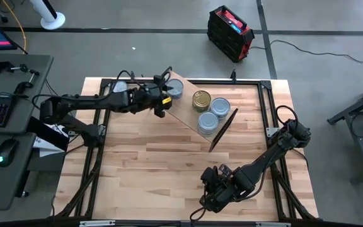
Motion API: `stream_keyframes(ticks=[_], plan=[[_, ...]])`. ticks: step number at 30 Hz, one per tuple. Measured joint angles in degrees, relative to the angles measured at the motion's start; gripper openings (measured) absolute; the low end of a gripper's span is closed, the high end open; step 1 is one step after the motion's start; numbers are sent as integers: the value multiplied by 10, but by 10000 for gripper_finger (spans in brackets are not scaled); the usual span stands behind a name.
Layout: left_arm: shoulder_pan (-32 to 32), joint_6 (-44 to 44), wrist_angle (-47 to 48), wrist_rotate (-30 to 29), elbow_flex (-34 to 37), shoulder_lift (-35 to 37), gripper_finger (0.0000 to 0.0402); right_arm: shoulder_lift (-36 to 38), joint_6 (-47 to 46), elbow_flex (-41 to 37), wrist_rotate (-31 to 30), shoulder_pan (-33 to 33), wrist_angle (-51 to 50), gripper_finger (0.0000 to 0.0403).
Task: Stack canned seafood by type on shelf
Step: Stack the blue tuna can on top of the other blue tuna can on the shelf, then stack the white-green tuna can on top of the other white-green tuna cans on the shelf
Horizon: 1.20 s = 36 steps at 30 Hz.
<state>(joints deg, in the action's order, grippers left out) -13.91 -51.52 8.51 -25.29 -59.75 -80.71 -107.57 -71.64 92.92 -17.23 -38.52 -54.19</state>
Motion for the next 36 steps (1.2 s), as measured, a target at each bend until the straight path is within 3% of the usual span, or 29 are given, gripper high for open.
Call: stream_keyframes(ticks=[9, 18, 23, 26, 30, 33, 36], plan=[[5, 16, 10, -34, -10, -1, 198, 0, 7, 0, 0, 0, 0, 0], [16, 79, 22, 4, -34, 0, 198, 0, 22, 0, 0, 0, -4, 0], [20, 110, 34, -23, -33, 11, 198, 0, 27, 0, 0, 0, -6, 0], [40, 242, 79, -20, -34, 60, 198, 0, 27, 0, -3, 0, -13, 0], [48, 494, 174, -21, -14, 138, 194, 0, 27, 0, -20, -2, -26, 0], [48, 639, 182, -93, 70, 210, 163, 0, 27, 0, -28, -2, -35, 0], [50, 761, 190, -196, 175, 275, 102, 0, 27, 0, -37, -2, -40, 0]])
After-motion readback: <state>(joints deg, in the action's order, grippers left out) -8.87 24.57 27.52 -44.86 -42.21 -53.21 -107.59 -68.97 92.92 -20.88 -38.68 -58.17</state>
